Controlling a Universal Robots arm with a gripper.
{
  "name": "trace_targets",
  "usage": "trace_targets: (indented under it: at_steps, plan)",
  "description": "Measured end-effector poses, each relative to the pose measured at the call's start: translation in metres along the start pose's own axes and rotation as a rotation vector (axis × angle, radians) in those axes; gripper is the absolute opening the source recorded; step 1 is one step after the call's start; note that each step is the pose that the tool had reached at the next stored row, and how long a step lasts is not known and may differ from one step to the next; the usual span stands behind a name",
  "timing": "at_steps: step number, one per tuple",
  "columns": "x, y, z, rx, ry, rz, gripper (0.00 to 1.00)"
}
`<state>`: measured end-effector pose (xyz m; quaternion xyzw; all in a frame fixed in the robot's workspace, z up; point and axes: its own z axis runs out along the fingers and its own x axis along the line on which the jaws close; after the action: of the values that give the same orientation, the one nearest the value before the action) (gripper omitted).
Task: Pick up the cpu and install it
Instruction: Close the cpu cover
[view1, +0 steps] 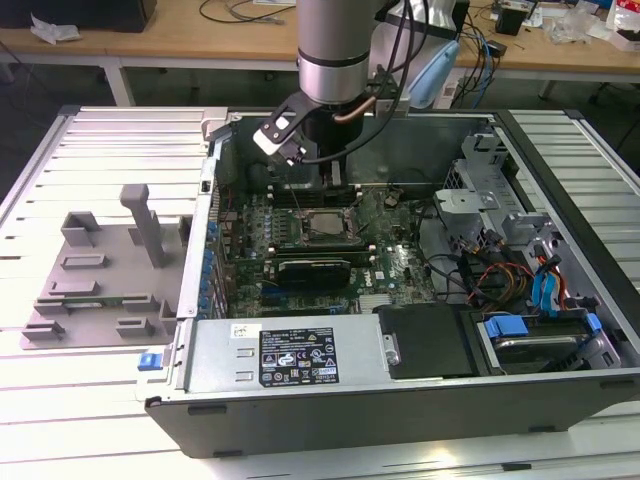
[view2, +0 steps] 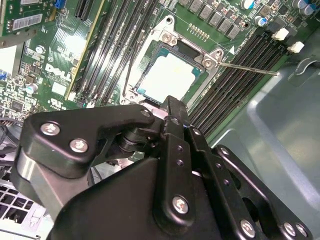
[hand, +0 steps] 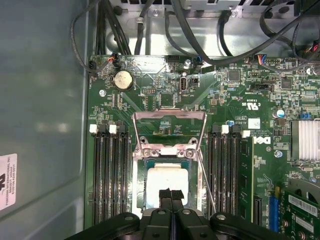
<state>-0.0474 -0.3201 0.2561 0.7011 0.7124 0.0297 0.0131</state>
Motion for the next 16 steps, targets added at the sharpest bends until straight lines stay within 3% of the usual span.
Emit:
trace_targets:
  at_steps: [9,16]
  plan:
    - [0.0001,0.0003,-0.0047,0.0001,-0.0001,0.0,0.11]
    - [0.0003,0.0008,-0.0137,0.0,0.0001,0.0,0.11]
